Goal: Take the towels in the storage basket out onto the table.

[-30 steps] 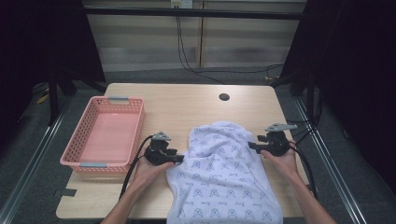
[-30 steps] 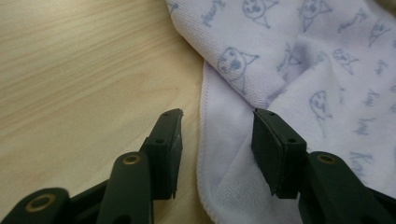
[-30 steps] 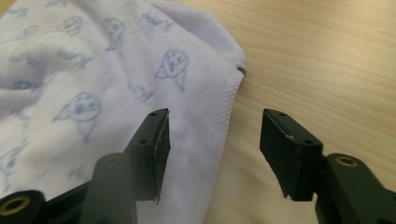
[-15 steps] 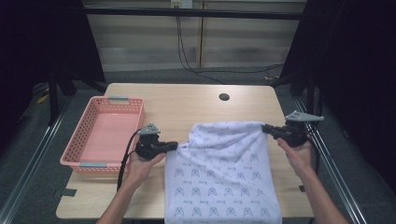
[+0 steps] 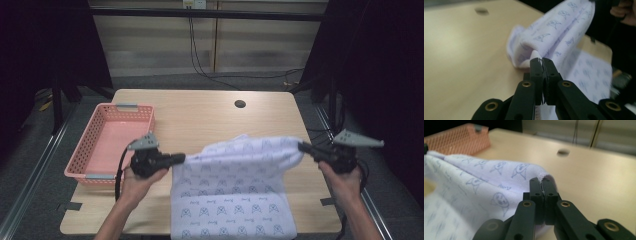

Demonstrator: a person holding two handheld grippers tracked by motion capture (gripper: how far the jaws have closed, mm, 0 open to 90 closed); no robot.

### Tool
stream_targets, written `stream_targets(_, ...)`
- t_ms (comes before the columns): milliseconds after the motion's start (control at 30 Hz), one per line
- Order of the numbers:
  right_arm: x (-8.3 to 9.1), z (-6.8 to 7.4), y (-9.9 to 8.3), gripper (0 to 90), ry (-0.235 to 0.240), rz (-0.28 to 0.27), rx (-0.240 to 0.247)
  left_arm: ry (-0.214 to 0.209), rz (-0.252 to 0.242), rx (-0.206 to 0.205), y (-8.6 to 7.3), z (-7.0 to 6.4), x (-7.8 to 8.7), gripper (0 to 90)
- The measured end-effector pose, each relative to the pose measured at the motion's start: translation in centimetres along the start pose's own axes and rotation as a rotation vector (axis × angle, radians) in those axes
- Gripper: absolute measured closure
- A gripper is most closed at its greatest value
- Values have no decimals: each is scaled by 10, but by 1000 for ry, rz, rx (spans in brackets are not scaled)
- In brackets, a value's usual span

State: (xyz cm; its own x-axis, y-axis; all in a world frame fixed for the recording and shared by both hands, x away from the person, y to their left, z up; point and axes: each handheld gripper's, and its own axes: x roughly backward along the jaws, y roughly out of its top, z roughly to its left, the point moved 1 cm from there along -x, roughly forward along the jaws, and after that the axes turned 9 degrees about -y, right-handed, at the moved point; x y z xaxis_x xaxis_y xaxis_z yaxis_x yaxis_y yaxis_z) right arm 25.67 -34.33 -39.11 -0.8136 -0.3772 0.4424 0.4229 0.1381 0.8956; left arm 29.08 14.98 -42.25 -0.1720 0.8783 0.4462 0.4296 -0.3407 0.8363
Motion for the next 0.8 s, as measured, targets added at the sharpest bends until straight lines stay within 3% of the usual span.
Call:
stream_targets(33, 4, 10, -31, 889, 34, 79, 4, -50, 43, 26, -22, -8, -5, 875)
stream_targets(67, 6, 15, -46, 888, 33, 122, 17, -50, 43, 26, -22, -8, -5, 871)
stream_targets(100, 8, 19, -59, 885, 42, 152, 22, -79, 82, 51, -41, -14, -10, 862)
stream_targets(200, 7, 28, -90, 785, 65, 262, 31, -79, 122, 33, -46, -16, -14, 750)
stream_targets(233, 7, 28, -90, 785, 65, 262, 31, -71, 113, 36, -44, -14, -14, 750)
stream_targets(267, 7, 30, -96, 726, 54, 289, 49, -72, 87, 52, -39, -10, -15, 708)
stream_targets(333, 8, 29, -94, 595, 28, 279, 46, -53, 57, 54, -29, 2, -20, 675)
stream_targets(367, 9, 24, -85, 562, 11, 241, 34, -43, 61, 68, -23, 12, -28, 659)
stream_targets(400, 8, 21, -80, 547, -2, 223, 35, -43, 61, 68, -23, 12, -28, 654)
stream_targets(467, 0, 14, -69, 544, -8, 187, 29, -18, 65, 86, -18, 28, -44, 649)
stream_targets(500, -7, 11, -64, 545, -11, 176, 23, -15, 74, 117, -13, 40, -63, 636)
stream_targets(533, -15, 10, -59, 546, -11, 180, 27, -15, 74, 117, -13, 40, -63, 621)
stream_targets(567, -25, 10, -56, 544, -19, 192, 46, -5, 93, 109, -8, 48, -81, 591)
stream_targets(600, -36, 10, -53, 535, -26, 200, 70, -23, 96, 109, -5, 49, -89, 556)
stream_targets(633, -46, 10, -50, 522, -19, 206, 65, -23, 96, 109, -5, 49, -89, 531)
stream_targets(667, -57, 9, -48, 509, -7, 219, 68, -33, 96, 107, 0, 49, -105, 502)
stream_targets(800, -95, 8, -48, 485, -14, 282, 84, -43, 179, 98, -3, 47, -133, 492)
